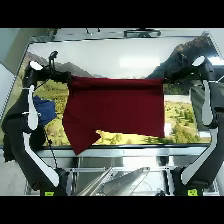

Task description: Fold the shirts.

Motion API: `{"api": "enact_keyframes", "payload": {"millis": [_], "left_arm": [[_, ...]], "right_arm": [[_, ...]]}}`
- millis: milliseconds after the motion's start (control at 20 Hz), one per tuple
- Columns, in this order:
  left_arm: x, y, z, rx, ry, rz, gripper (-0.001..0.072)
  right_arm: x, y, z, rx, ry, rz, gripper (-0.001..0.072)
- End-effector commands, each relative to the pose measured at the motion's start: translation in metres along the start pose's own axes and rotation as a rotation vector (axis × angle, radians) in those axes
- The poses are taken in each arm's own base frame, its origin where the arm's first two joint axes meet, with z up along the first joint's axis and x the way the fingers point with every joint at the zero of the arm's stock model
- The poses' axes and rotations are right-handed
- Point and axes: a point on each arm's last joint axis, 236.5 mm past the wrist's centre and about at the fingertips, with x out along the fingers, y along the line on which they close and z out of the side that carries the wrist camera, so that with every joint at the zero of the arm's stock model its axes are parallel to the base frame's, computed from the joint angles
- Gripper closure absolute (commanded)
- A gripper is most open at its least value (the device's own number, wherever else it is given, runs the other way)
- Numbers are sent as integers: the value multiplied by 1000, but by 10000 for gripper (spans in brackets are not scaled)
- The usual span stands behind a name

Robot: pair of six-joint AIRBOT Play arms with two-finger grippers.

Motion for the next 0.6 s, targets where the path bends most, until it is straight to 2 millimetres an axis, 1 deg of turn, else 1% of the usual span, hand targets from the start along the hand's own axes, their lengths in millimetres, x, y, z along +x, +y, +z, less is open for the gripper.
{"api": "enact_keyframes", "payload": {"millis": [0, 100, 300, 450, 500, 550], "left_arm": [[9, 13, -11, 74, 61, 126, 701], [11, 14, -12, 101, 76, 159, 701], [13, 17, -16, 114, 98, 200, 701], [15, 12, -17, 113, 103, 191, 697], [16, 8, -17, 112, 107, 180, 664], [16, 2, -18, 104, 109, 158, 469]], "right_arm": [[14, -6, -12, 37, 55, -70, 692], [20, -14, -19, 90, 79, -122, 692], [21, -26, -24, 144, 91, -237, 692], [24, -20, -23, 129, 88, -236, 690], [25, -18, -23, 129, 88, -229, 629], [24, -14, -23, 127, 90, -218, 429]]}}
